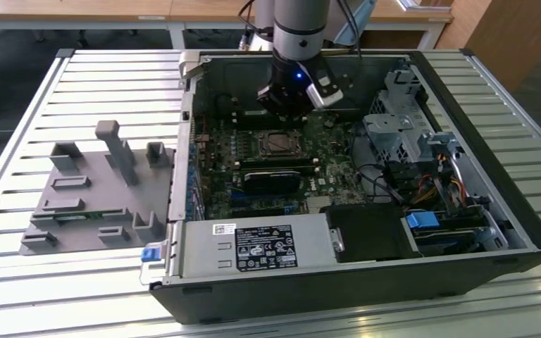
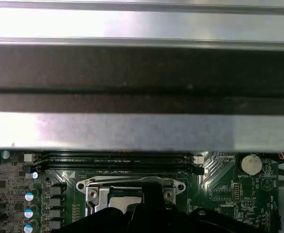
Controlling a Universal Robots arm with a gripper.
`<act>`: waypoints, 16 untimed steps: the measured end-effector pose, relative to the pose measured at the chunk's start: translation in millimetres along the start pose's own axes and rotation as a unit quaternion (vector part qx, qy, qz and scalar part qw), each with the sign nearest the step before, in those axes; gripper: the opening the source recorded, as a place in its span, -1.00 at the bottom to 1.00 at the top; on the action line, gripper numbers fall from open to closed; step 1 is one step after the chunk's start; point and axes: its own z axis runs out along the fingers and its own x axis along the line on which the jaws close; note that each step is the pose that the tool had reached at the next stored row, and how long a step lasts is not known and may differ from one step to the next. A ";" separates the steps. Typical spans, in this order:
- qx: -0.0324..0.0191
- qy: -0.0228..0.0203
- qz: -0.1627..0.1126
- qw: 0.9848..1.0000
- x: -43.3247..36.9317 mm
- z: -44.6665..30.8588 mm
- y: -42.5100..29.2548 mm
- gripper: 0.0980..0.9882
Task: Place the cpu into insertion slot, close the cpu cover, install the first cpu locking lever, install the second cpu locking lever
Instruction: 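Install the second cpu locking lever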
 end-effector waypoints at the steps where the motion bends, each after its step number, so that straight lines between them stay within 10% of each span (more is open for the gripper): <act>1: 0.000 0.000 0.000 1.000 0.0 0.0 -0.6 -0.98; 9: 0.000 0.000 0.000 1.000 -0.1 -2.4 -2.6 -0.98; 16: 0.000 0.000 0.000 1.000 -0.7 -25.4 -1.6 -0.98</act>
